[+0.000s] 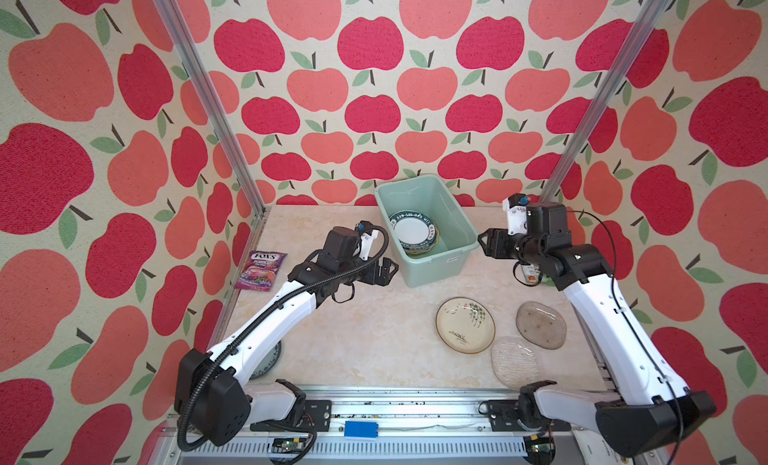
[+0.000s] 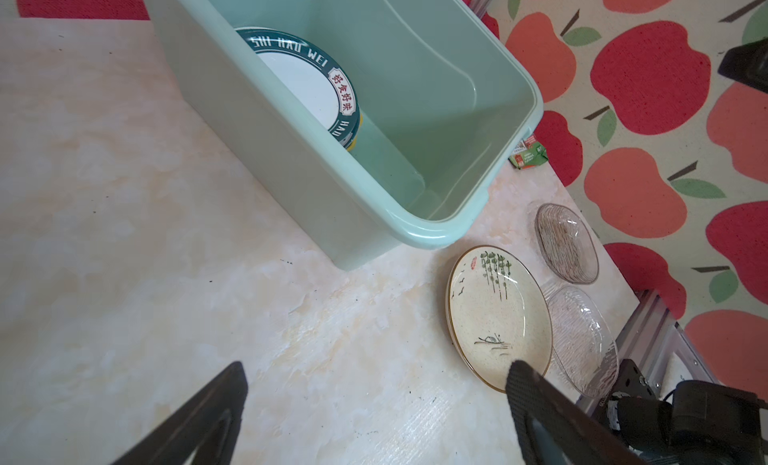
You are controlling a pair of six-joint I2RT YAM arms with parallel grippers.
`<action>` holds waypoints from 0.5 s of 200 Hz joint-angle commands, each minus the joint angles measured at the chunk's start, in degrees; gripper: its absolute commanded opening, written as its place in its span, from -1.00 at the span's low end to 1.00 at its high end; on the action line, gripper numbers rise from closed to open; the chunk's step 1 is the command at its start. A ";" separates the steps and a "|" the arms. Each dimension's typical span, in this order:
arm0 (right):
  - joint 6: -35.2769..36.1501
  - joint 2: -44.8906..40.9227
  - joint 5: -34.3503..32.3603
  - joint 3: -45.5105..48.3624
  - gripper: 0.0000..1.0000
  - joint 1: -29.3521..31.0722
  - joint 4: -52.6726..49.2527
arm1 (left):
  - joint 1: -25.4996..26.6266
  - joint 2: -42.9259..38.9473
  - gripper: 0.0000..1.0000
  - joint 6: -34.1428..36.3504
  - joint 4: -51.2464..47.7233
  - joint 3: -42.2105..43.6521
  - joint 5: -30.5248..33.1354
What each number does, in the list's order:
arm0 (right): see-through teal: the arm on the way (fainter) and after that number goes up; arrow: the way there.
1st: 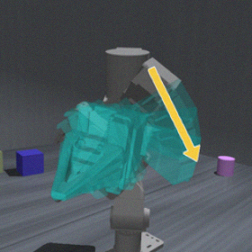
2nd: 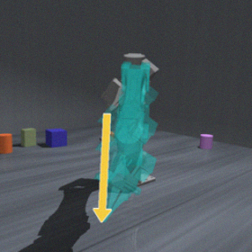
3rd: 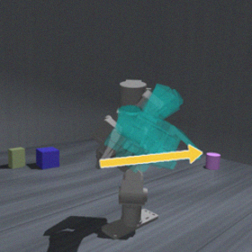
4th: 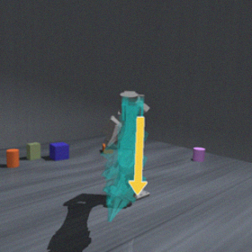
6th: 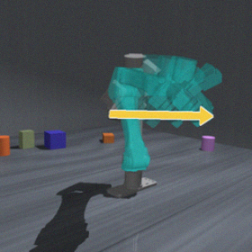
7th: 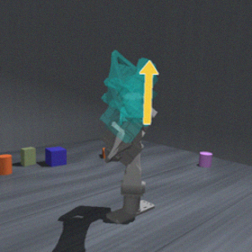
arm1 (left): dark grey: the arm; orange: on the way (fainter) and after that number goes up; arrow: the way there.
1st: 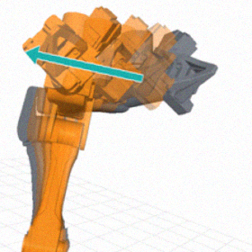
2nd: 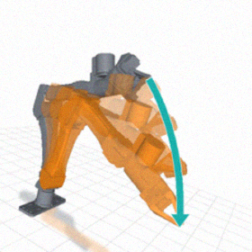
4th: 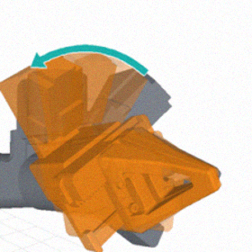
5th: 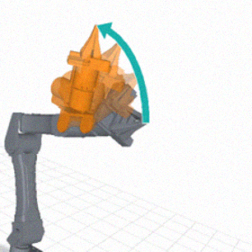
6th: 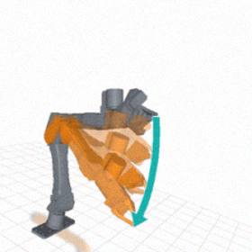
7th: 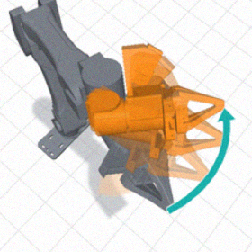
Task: Place the plates into the plastic bin on the countertop
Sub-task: 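Move the right gripper to the cream willow-painted plate while the left advances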
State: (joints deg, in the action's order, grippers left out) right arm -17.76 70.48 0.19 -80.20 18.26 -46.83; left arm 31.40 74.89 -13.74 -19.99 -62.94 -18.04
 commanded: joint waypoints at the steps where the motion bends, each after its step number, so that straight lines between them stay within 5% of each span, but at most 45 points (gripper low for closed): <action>1: -5.09 0.70 -5.21 1.22 0.33 -1.16 -15.92 | 1.31 1.33 0.99 3.17 6.55 2.64 -0.09; 37: -7.63 2.28 -5.38 7.90 0.38 -2.00 -20.51 | 1.83 2.88 1.00 5.73 8.59 3.80 -2.05; 100: -9.07 9.75 2.43 18.21 0.45 -2.09 -13.29 | 1.89 1.75 0.99 8.98 3.78 3.12 -1.04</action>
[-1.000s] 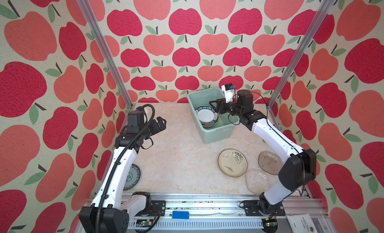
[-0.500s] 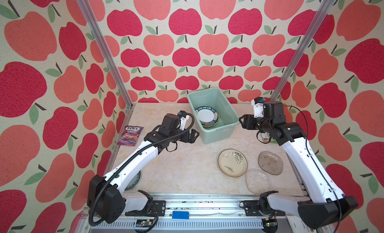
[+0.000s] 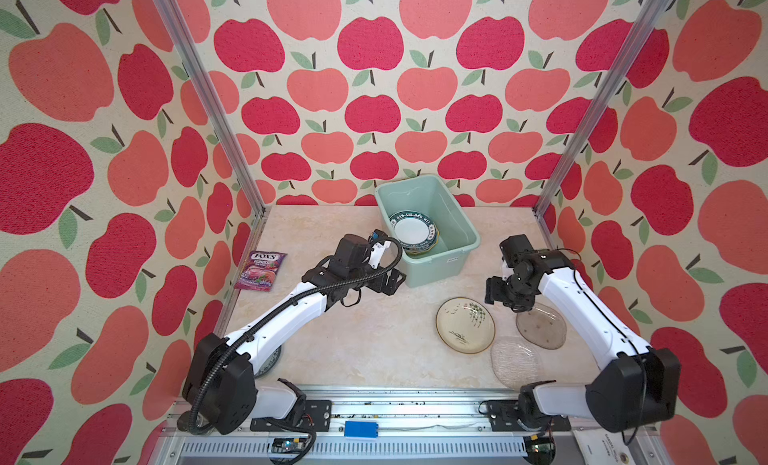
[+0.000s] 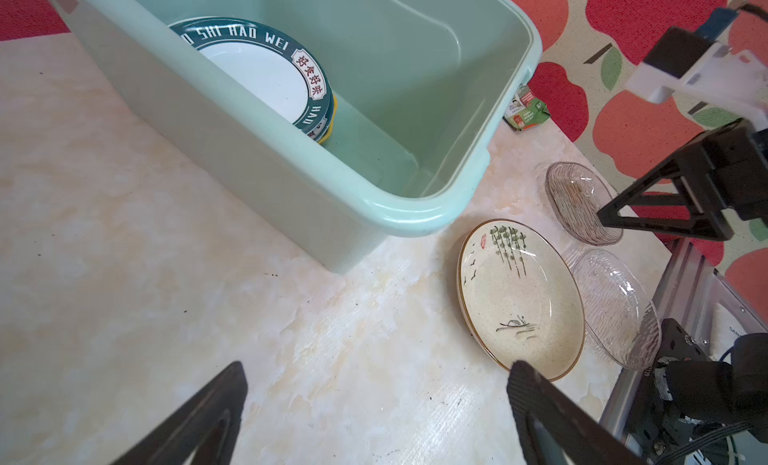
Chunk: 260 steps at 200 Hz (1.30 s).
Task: Place the plates into the plastic bin on the countertop
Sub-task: 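Move the right gripper to the cream willow-painted plate while the left advances, then pinch the cream plate's rim with the right gripper and tilt it up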
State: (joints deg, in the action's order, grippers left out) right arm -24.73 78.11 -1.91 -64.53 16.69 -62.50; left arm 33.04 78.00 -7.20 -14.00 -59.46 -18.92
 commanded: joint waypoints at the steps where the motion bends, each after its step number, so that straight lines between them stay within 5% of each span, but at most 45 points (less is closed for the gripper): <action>1: -2.13 2.26 4.71 2.69 0.45 -0.52 2.56 | 0.22 -1.35 0.99 2.45 -2.32 -0.37 -0.07; 90: -2.34 8.52 5.17 12.56 0.49 -0.52 11.43 | -0.59 -5.11 0.99 5.85 -8.54 0.06 0.35; 165: -1.30 10.08 14.26 14.58 0.24 1.68 17.30 | -1.29 -6.03 0.99 6.28 -12.04 -0.78 0.69; 260: -9.85 12.67 21.47 17.87 -0.01 10.46 34.05 | -11.02 -9.49 0.99 -2.79 -13.28 2.36 -2.95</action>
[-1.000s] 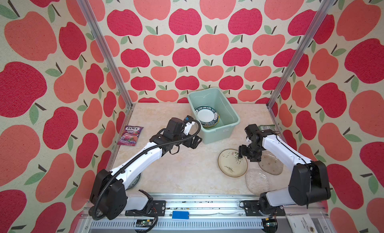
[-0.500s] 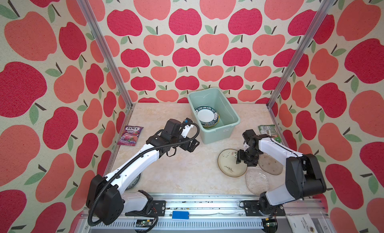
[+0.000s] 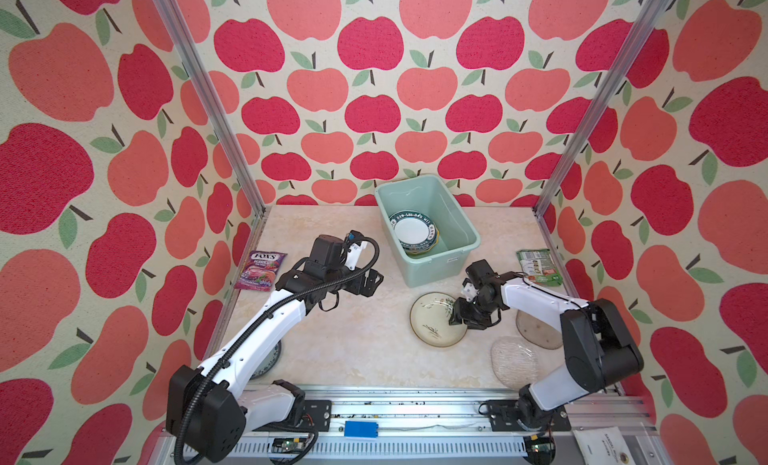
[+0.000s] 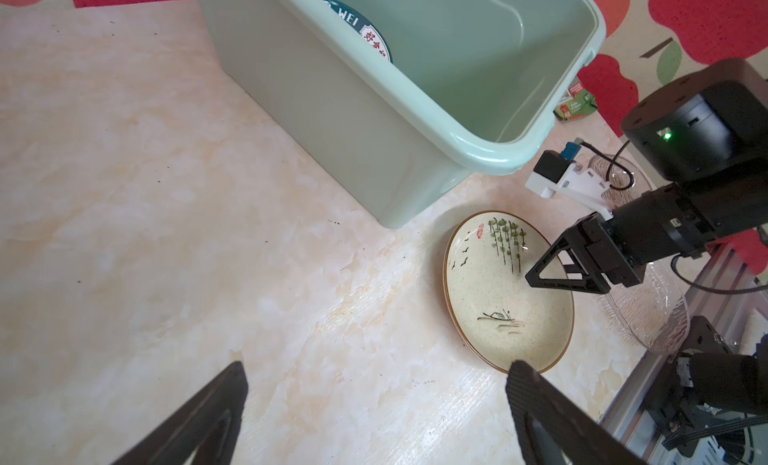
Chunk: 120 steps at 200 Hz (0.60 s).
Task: Place the plates into the plastic bin on the countertop
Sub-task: 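Pinch the cream plate's rim with the right gripper and tilt it up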
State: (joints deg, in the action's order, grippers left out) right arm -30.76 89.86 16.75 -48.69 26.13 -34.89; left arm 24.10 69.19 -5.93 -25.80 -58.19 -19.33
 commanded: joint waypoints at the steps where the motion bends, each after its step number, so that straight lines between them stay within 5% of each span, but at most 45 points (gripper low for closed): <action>1: -3.93 0.96 2.83 2.06 -0.01 1.07 6.70 | -2.19 -0.61 0.99 -4.16 -1.51 1.13 -2.67; 57: -5.79 0.66 5.23 7.70 -0.36 1.59 15.78 | -7.32 3.29 0.99 -8.24 -5.49 0.22 -12.50; 120: -1.66 1.14 7.99 7.91 -0.67 1.62 16.76 | -7.51 13.44 0.91 -11.19 -5.24 1.40 -26.62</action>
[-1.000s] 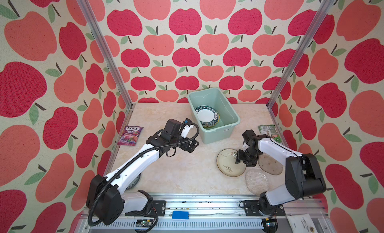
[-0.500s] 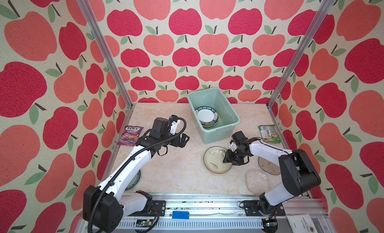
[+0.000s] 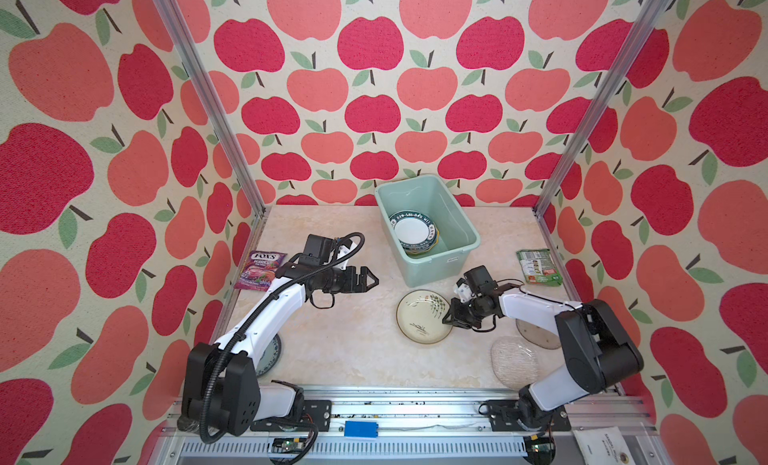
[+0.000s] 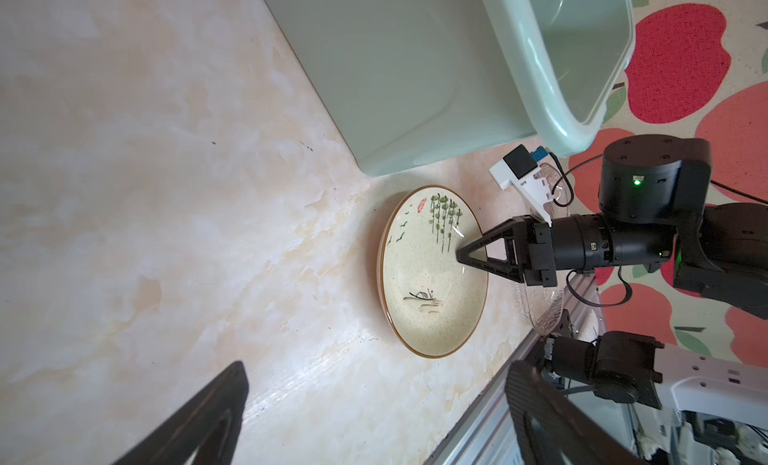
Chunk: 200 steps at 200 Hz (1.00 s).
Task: Place the plates into the plastic bin on the countertop
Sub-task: 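Pinch the cream plate's rim with the right gripper and tilt it up, then grasp the upright cream plate's rim with the left gripper beside the right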
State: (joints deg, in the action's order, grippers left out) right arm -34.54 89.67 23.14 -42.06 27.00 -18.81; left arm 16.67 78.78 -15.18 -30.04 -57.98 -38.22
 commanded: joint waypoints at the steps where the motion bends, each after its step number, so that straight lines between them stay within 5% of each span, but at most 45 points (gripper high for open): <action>1: 2.16 1.36 1.72 1.28 -0.68 0.80 0.69 | -0.07 4.01 0.91 -1.95 -0.90 1.19 -7.83; 139: 4.05 6.03 13.22 -1.75 -0.91 3.35 4.27 | 6.74 23.24 0.49 -2.61 1.93 -2.67 -9.08; 200: 3.79 7.89 16.43 -3.20 -0.92 3.75 6.47 | 6.80 26.73 -0.01 -2.22 0.70 -3.73 -9.61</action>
State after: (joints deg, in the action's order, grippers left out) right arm -31.51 96.20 35.68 -43.75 30.06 -13.67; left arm 23.64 103.94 -18.37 -28.05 -60.07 -47.00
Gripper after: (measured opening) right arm 0.112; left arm 0.538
